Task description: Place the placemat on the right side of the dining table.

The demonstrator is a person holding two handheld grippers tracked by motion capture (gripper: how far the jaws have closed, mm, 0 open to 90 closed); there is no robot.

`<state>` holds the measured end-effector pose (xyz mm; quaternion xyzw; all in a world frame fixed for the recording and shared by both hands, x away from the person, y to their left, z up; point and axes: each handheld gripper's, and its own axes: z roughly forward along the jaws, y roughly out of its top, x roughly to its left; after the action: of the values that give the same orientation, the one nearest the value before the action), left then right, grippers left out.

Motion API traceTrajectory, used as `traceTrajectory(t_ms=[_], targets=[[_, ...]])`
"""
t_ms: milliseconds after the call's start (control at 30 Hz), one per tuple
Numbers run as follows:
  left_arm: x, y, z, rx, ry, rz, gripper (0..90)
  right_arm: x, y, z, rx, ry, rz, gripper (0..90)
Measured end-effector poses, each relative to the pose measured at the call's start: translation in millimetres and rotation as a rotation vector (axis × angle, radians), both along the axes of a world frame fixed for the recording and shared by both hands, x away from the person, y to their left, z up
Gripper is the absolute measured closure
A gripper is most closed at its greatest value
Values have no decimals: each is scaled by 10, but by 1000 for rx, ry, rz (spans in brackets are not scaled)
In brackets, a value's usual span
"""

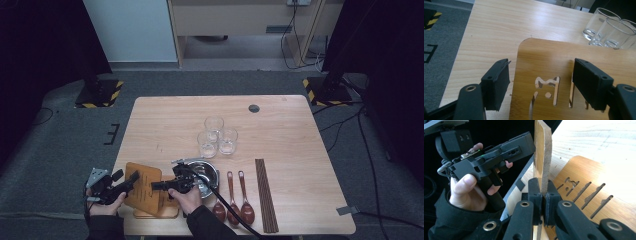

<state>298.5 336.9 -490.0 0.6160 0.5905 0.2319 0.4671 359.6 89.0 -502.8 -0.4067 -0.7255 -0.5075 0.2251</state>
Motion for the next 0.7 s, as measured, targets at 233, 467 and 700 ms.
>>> traceTrajectory(t_ms=[233, 467, 700], targets=[[-8, -11, 4, -3, -21, 7, 257, 18, -104, 132, 17, -43, -48, 870], [-6, -11, -10, 16, -17, 13, 256, 26, -237, 256, 40, -85, -108, 870], [5, -38, -30, 49, -1, 9, 249, 41, -388, 345, 58, -132, -153, 871]])
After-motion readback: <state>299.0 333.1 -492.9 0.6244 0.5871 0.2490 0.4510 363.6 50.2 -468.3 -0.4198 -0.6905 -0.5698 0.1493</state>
